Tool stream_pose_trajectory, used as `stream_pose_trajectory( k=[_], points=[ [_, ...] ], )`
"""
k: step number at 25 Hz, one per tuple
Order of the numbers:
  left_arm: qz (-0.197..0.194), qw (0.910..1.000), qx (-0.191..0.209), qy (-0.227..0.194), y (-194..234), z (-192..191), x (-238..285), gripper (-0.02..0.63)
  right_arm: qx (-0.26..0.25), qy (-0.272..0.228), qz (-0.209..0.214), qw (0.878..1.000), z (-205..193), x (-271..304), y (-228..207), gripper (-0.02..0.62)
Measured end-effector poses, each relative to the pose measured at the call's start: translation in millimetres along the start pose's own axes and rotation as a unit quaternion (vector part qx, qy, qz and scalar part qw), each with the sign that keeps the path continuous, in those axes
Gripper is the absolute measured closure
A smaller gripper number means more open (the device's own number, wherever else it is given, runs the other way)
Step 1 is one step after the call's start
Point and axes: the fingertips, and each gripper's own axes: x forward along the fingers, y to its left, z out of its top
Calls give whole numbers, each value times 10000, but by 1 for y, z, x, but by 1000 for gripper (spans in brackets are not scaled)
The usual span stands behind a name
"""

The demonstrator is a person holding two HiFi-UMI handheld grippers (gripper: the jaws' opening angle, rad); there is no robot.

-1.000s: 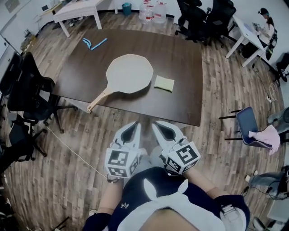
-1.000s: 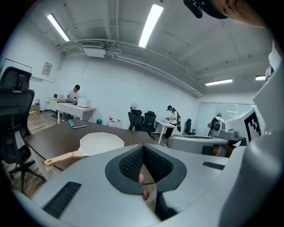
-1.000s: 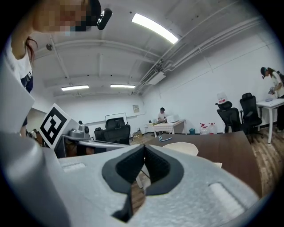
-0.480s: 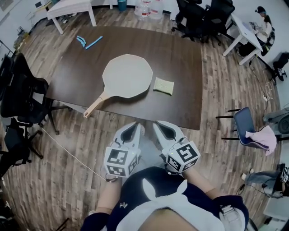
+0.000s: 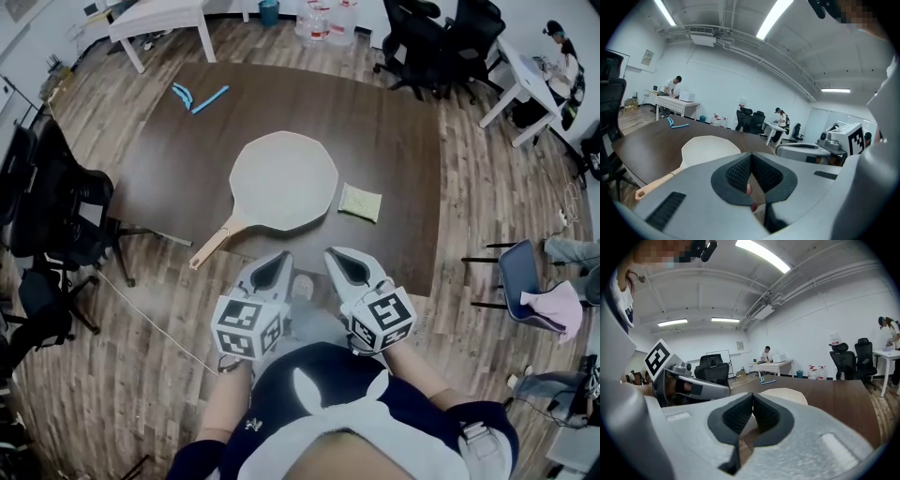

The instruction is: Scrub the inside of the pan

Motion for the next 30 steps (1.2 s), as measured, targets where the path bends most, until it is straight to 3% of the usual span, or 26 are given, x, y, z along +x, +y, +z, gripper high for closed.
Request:
stream_pose_trajectory(
  k=[19,21,22,26,30],
  points=[
    [28,9941,685,841,91,11,59,601,-47,660,-148,9977,-12,92,-85,591],
    [14,9929,705,961,101,9,61,601,-19,728,-213,9971,-13,99,-97,509],
    [-18,9921,704,1035,105,7,62,600,-4,773,-242,9967,-14,101,-103,508],
    [-40,9862,889,1399,125,-5,70,472,75,938,-390,9948,-23,112,-126,508],
    [25,9768,1146,1810,144,-18,78,438,11,1237,-524,9909,-38,120,-147,506]
  ],
)
